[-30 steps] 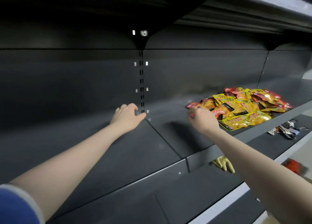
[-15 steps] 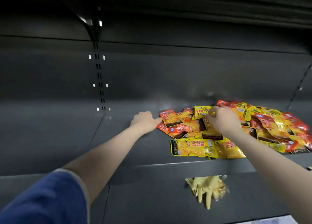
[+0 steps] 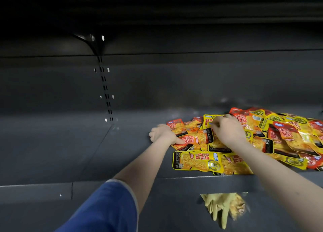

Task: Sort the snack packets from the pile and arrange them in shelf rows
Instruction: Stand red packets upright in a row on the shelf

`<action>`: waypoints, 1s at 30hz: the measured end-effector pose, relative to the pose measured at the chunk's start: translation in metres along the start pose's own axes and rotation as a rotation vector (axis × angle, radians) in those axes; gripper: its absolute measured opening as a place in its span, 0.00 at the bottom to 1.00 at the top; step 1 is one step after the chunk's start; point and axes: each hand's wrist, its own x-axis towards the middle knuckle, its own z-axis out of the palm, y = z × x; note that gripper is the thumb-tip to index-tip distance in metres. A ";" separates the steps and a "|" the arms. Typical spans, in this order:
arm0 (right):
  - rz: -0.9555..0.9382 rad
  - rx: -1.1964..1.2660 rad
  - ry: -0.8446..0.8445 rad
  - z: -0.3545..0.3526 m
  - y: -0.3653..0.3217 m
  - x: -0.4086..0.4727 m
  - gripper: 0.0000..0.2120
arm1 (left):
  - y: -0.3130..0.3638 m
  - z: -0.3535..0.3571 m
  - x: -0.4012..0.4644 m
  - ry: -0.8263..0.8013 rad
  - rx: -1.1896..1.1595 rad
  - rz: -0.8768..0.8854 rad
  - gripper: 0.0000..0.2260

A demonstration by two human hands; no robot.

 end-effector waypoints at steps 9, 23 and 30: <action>0.003 -0.034 -0.019 0.009 -0.007 0.004 0.14 | -0.013 -0.007 0.022 -0.076 -0.257 -0.013 0.38; -0.075 0.170 -0.199 0.016 -0.039 0.022 0.15 | -0.070 -0.056 0.033 -0.371 -0.660 0.001 0.21; -0.040 0.127 -0.567 0.016 -0.088 0.008 0.31 | -0.088 -0.060 0.042 -0.278 -0.929 -0.113 0.13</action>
